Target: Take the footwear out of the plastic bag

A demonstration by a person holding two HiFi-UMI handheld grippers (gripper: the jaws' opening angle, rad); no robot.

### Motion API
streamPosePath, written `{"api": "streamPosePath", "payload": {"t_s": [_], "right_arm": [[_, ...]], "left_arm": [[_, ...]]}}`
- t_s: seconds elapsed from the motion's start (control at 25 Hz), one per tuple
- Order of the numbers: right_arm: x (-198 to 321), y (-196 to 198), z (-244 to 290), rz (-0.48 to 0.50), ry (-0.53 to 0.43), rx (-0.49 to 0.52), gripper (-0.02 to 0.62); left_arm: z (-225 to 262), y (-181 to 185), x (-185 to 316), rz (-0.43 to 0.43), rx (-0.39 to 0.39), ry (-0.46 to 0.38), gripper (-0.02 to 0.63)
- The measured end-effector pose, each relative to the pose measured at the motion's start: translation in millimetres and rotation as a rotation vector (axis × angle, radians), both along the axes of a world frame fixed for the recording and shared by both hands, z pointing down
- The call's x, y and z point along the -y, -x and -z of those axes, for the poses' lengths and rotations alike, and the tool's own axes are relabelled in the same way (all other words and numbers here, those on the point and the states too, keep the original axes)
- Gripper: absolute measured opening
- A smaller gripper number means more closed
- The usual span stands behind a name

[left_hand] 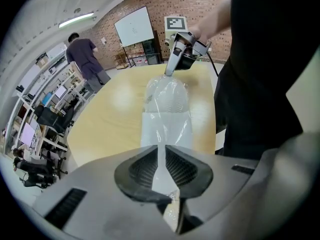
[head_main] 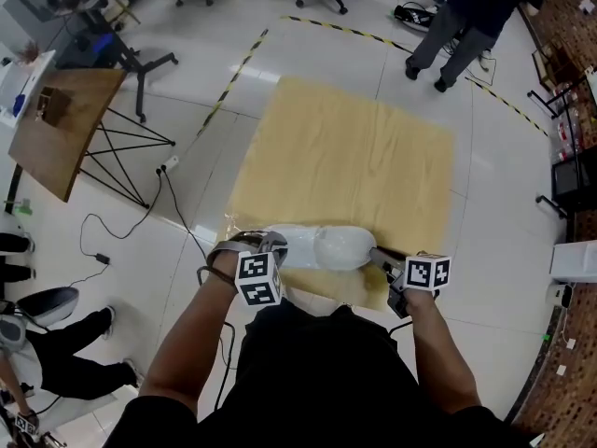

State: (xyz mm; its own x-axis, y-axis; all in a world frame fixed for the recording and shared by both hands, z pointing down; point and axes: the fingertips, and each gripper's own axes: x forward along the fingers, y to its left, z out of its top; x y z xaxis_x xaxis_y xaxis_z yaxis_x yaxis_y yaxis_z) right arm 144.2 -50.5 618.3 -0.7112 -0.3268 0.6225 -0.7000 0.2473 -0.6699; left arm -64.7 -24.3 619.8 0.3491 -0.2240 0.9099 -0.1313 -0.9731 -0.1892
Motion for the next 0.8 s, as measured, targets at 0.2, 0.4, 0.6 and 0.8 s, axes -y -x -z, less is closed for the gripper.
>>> {"api": "streamPosePath", "payload": {"t_s": [0.2,0.4,0.6,0.8], "right_arm": [[-2.5,-2.3,-1.5,-0.003,0.000,-0.008,0.066],[-4.0,-5.6,-2.3,-0.005,0.003,-0.014,0.066],[-4.7,-7.9,-4.0,-0.011,0.005,-0.022,0.067],[-3.5,-9.4,-3.7,-0.015,0.005,-0.027,0.067]], "left_arm": [[-3.1,9.8,-4.6,-0.025,0.035,-0.009,0.049],[-4.5,18.0,-4.1,-0.038,0.062,-0.018,0.046],[-5.2,27.9,0.8,-0.041,0.090,-0.040,0.046],[-6.0,31.3,0.4,-0.036,0.078,-0.029,0.043]]}}
